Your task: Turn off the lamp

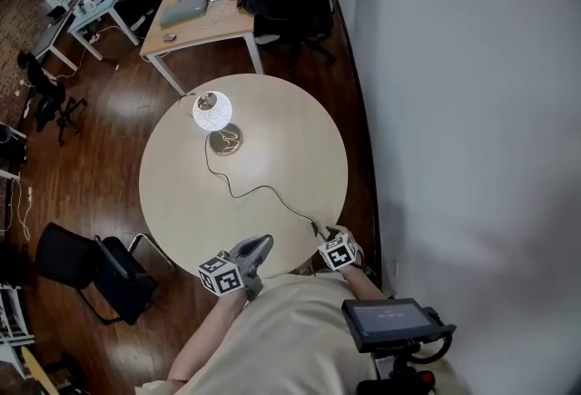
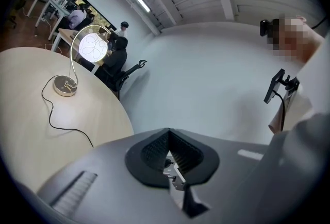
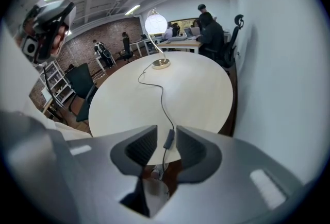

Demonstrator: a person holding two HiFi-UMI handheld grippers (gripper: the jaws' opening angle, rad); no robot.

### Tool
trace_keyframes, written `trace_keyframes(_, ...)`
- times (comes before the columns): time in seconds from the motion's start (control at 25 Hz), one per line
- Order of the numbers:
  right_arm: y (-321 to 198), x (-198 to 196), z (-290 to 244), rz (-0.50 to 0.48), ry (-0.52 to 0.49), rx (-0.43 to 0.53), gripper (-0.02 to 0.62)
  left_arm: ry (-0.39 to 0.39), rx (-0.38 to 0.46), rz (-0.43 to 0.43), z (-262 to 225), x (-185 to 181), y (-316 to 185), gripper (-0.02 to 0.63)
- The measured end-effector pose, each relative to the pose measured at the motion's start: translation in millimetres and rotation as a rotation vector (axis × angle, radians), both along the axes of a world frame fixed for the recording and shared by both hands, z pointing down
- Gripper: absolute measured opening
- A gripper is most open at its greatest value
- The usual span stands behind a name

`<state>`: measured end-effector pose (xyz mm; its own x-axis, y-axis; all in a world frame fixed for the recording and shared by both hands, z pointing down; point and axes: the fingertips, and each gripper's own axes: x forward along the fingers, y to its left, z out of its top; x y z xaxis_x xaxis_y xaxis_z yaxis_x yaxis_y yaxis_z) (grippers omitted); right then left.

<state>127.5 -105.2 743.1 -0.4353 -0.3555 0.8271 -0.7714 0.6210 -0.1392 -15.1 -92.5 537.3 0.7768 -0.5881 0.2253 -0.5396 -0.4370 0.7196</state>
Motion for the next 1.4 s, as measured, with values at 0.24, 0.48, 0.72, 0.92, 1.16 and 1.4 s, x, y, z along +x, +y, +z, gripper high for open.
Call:
trace_keyframes(0.24, -6.3, -3.6, 11.4, 0.010, -0.018, -0.004, 0.114, -0.046, -0.002, 0.000, 4.5, -4.7, -4.8, 0.000)
trace_keyframes(0.48, 4.0, -6.6, 38.3, 0.015, 0.008, -0.052, 0.114, -0.195, -0.014, 0.013, 24.0, -20.1, -0.3, 0.000)
trace_keyframes(0.72, 2.8, -8.9, 68.1, 0.087, -0.001, -0.103, 0.118, -0.323, -0.047, 0.039, 41.8, -34.6, 6.5, 0.000)
trace_keyframes(0.92, -10.7, -15.3, 89.3, 0.111, -0.019, -0.122, 0.129, -0.400, -0.030, 0.080, 44.2, -29.1, 3.3, 0.000)
trace_keyframes(1.16, -12.9, -18.2, 106.8, 0.118, -0.006, -0.141, 0.129, -0.437, -0.026, 0.086, 40.9, -24.8, -8.8, 0.000)
trace_keyframes(1.4, -16.5, -18.1, 118.3, 0.177, -0.029, -0.151, 0.127, -0.469, 0.011, 0.123, 36.9, -20.6, 0.2, 0.000)
